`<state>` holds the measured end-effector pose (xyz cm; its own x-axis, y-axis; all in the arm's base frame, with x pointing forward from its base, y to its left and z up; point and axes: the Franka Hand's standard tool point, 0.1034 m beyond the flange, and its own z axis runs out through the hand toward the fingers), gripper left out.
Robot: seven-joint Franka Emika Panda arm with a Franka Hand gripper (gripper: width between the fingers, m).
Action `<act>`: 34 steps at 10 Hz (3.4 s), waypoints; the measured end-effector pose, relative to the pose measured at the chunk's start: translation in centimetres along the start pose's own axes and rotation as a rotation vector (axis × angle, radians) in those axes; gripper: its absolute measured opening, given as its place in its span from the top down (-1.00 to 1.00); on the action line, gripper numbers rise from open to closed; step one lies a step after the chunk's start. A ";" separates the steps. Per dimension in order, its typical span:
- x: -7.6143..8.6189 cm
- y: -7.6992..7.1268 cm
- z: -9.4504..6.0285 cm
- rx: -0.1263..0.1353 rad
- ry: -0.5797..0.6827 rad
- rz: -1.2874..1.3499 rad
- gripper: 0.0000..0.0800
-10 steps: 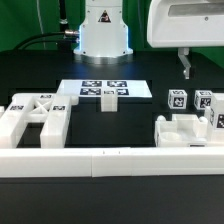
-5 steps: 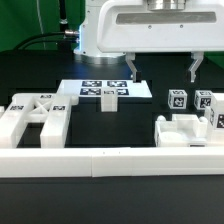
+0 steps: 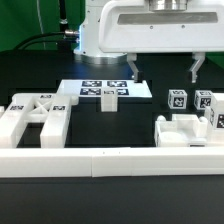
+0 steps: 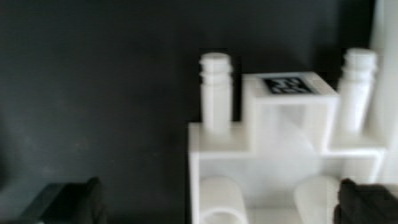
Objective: Assemble chair
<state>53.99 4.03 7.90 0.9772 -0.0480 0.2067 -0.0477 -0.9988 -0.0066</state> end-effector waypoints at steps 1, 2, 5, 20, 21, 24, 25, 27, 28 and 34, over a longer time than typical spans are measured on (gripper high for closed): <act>-2.6 2.2 0.4 -0.022 0.020 -0.035 -0.62; -4.9 4.1 0.9 -0.043 0.019 -0.059 -0.62; -7.6 6.5 1.9 -0.076 0.018 -0.058 -0.62; -9.1 7.0 3.9 0.023 -0.890 -0.026 -0.62; -9.2 6.9 4.1 0.022 -0.948 -0.023 -0.62; -9.6 6.7 4.0 0.029 -1.160 -0.009 -0.62; -9.9 6.9 4.2 0.030 -1.240 0.002 -0.62; -10.0 6.9 4.6 0.022 -1.293 0.013 -0.62; -10.1 6.8 4.7 0.021 -1.287 0.014 -0.62; -10.1 6.8 4.8 0.008 -1.284 0.030 0.29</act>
Offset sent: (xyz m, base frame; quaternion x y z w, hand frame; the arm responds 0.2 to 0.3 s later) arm -0.0432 -0.0263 -0.0288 0.0137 0.0299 -0.0112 0.9994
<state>44.83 -2.28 1.07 0.4735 -0.0345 -0.8801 -0.0759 -0.9971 -0.0017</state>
